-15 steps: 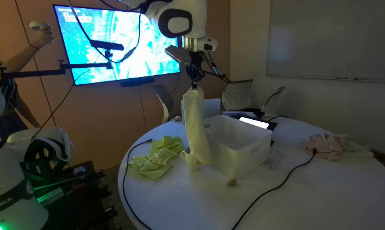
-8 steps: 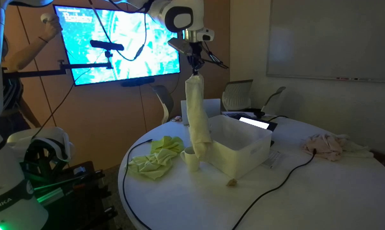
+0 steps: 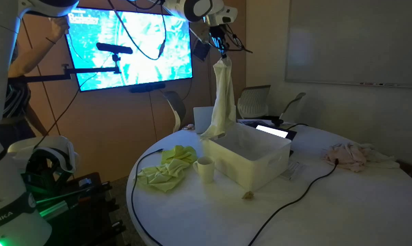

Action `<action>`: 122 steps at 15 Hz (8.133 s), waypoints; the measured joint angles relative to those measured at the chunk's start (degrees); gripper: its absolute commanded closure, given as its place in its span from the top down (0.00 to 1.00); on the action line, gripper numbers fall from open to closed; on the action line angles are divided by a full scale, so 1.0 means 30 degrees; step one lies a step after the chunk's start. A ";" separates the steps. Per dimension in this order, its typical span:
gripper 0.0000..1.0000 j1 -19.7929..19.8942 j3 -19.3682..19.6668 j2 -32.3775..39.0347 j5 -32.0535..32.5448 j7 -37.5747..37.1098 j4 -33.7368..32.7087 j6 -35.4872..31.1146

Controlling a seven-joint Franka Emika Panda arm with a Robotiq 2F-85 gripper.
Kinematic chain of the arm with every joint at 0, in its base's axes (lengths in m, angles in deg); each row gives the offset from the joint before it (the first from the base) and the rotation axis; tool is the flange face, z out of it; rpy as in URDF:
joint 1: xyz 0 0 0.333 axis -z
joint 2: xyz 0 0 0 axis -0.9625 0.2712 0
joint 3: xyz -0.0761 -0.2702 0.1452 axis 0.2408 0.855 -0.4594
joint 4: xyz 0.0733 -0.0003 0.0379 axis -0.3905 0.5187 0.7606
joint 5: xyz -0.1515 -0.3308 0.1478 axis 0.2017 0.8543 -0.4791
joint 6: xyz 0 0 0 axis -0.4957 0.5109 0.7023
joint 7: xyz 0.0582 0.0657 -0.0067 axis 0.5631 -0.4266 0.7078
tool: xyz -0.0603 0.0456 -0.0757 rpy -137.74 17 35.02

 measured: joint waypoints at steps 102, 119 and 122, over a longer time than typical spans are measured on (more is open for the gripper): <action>1.00 0.5715 0.0649 1.2265 0.5440 1.0053 0.3903 -0.6118; 0.58 0.5460 0.0896 1.2645 0.5486 1.0046 0.3080 -0.6664; 0.47 0.5445 0.0903 1.2639 0.5509 1.0046 0.3048 -0.6671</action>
